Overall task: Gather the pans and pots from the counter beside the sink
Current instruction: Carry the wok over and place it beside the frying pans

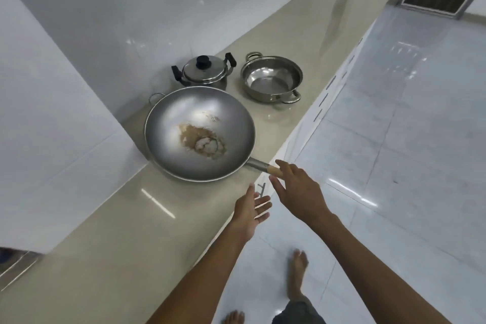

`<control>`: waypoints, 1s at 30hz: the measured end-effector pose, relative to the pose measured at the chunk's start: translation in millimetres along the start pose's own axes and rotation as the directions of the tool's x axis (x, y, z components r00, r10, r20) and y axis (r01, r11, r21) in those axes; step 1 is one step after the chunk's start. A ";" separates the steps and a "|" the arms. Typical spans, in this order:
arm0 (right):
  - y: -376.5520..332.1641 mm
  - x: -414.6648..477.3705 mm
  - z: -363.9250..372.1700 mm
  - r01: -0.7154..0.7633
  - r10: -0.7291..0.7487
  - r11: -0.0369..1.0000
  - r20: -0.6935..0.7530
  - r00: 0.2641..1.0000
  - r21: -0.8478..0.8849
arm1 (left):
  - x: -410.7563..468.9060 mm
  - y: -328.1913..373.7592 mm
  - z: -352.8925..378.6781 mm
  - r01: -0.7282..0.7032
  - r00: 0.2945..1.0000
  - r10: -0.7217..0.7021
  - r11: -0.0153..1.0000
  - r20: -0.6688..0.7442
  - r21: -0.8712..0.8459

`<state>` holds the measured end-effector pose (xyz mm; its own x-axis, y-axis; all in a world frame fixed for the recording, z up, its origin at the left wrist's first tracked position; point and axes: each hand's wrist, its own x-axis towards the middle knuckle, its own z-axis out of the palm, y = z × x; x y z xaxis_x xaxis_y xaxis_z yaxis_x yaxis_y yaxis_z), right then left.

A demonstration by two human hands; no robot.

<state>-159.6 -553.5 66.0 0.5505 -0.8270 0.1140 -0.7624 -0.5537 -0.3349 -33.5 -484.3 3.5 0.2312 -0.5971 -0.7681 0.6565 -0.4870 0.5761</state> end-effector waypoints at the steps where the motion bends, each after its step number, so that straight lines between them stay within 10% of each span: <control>1: 12.5 13.8 2.4 0.024 -0.024 1.000 0.011 1.000 0.001 | 13.0 3.3 12.8 0.002 1.000 -0.002 1.000 -0.011 -0.028; 5: 59.2 51.7 15.1 0.289 -0.259 0.944 0.182 0.949 -0.161 | 51.9 13.7 53.7 -0.002 0.989 -0.010 0.996 -0.145 -0.085; 14: 109.4 77.5 66.0 0.276 -0.359 0.924 0.351 0.865 0.264 | 86.5 33.5 89.8 -0.103 0.922 -0.025 0.947 -0.387 -0.305; 20: 125.4 94.4 71.8 -0.283 -0.232 0.784 0.684 0.692 0.553 | 96.6 41.3 105.4 -0.156 0.873 -0.041 0.920 -0.485 -0.359; 30: 129.4 62.4 54.4 -0.420 -0.207 0.674 0.701 0.682 0.608 | 66.7 27.3 121.6 -0.191 0.862 -0.004 0.924 -0.507 -0.332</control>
<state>-205.3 -671.5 -21.1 0.7720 -0.3814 -0.5084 -0.5380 0.0338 -0.8423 -87.4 -614.9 2.0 0.5606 -0.1895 -0.8062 0.8008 -0.1239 0.5860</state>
